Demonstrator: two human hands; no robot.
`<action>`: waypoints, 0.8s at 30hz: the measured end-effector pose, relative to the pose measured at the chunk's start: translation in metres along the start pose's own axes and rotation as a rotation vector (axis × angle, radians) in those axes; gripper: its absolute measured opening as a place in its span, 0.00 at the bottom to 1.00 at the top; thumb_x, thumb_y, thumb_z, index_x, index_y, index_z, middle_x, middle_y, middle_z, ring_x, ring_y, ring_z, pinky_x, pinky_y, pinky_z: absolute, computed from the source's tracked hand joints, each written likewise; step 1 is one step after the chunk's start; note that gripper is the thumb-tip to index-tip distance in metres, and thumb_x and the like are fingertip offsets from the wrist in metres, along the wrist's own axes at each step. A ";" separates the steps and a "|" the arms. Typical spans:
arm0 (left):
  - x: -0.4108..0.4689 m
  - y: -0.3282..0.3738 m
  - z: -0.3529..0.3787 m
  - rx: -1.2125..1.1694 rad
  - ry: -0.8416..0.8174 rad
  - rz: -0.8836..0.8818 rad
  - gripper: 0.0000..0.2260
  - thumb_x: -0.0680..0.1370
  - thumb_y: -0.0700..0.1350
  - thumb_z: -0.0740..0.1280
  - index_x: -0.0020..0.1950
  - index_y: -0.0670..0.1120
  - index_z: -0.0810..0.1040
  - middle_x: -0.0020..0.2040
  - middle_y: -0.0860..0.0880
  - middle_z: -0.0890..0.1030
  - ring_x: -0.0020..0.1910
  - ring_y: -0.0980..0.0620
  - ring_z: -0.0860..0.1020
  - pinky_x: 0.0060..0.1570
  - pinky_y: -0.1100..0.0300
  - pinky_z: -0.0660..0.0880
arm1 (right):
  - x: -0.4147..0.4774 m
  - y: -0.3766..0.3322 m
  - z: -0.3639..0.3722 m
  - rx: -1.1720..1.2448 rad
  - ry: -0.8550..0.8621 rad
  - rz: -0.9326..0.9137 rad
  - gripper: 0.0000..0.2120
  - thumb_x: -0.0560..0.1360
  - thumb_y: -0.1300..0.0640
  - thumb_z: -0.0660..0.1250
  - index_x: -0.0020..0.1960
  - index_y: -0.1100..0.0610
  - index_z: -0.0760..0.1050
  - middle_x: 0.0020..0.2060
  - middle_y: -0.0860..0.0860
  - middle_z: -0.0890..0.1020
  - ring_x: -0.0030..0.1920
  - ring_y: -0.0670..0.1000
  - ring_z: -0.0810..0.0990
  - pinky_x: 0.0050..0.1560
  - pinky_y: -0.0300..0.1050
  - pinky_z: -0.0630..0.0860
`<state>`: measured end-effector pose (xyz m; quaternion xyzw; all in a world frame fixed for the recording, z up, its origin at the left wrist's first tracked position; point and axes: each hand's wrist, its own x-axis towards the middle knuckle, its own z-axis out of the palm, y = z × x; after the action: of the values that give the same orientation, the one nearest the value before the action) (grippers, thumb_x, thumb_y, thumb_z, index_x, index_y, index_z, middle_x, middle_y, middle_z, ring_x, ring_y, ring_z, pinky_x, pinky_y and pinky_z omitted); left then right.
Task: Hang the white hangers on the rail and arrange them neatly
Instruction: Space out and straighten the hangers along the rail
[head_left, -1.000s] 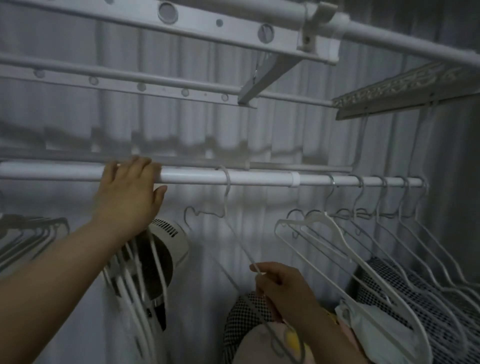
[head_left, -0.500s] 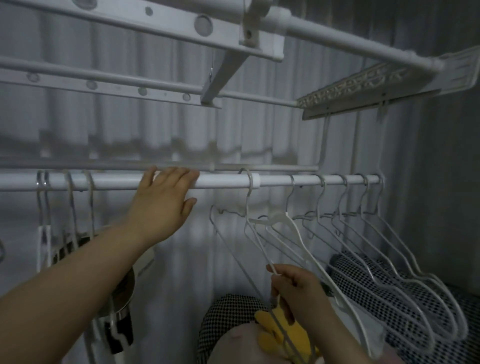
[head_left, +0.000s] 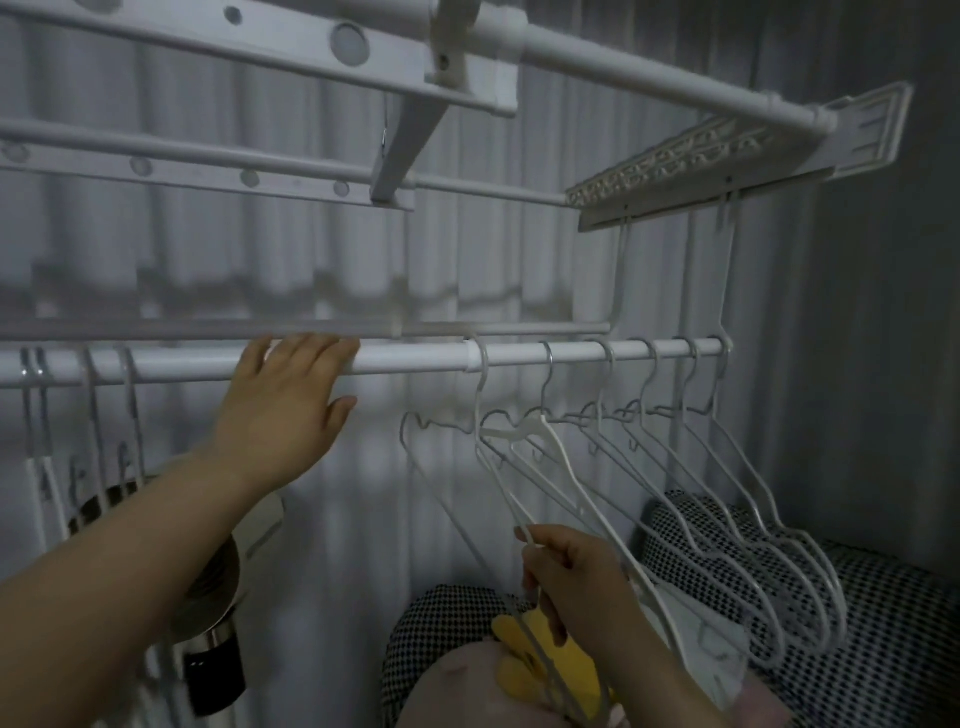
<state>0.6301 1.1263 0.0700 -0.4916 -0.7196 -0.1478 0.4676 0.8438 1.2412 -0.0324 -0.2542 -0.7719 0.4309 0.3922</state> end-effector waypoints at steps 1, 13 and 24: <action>0.000 -0.001 0.000 0.009 0.000 -0.003 0.24 0.70 0.51 0.54 0.55 0.37 0.77 0.50 0.39 0.82 0.46 0.39 0.81 0.55 0.48 0.65 | 0.000 0.001 0.000 0.001 0.007 0.004 0.12 0.77 0.67 0.56 0.50 0.77 0.71 0.31 0.61 0.71 0.16 0.44 0.65 0.24 0.36 0.61; -0.004 0.000 -0.001 0.007 -0.024 -0.048 0.22 0.69 0.49 0.60 0.56 0.37 0.77 0.51 0.37 0.82 0.48 0.37 0.81 0.53 0.39 0.71 | 0.000 -0.002 0.004 -0.111 0.068 -0.021 0.11 0.76 0.66 0.59 0.50 0.72 0.75 0.31 0.67 0.74 0.23 0.44 0.68 0.34 0.39 0.66; -0.006 -0.002 -0.004 0.005 -0.035 -0.055 0.26 0.69 0.53 0.54 0.57 0.37 0.76 0.51 0.37 0.81 0.49 0.37 0.80 0.53 0.38 0.70 | -0.003 -0.005 0.007 -0.189 0.031 -0.004 0.12 0.76 0.62 0.60 0.54 0.68 0.77 0.40 0.65 0.82 0.39 0.56 0.78 0.52 0.53 0.77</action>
<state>0.6315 1.1194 0.0678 -0.4730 -0.7413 -0.1502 0.4519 0.8397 1.2334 -0.0312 -0.2951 -0.8036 0.3512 0.3792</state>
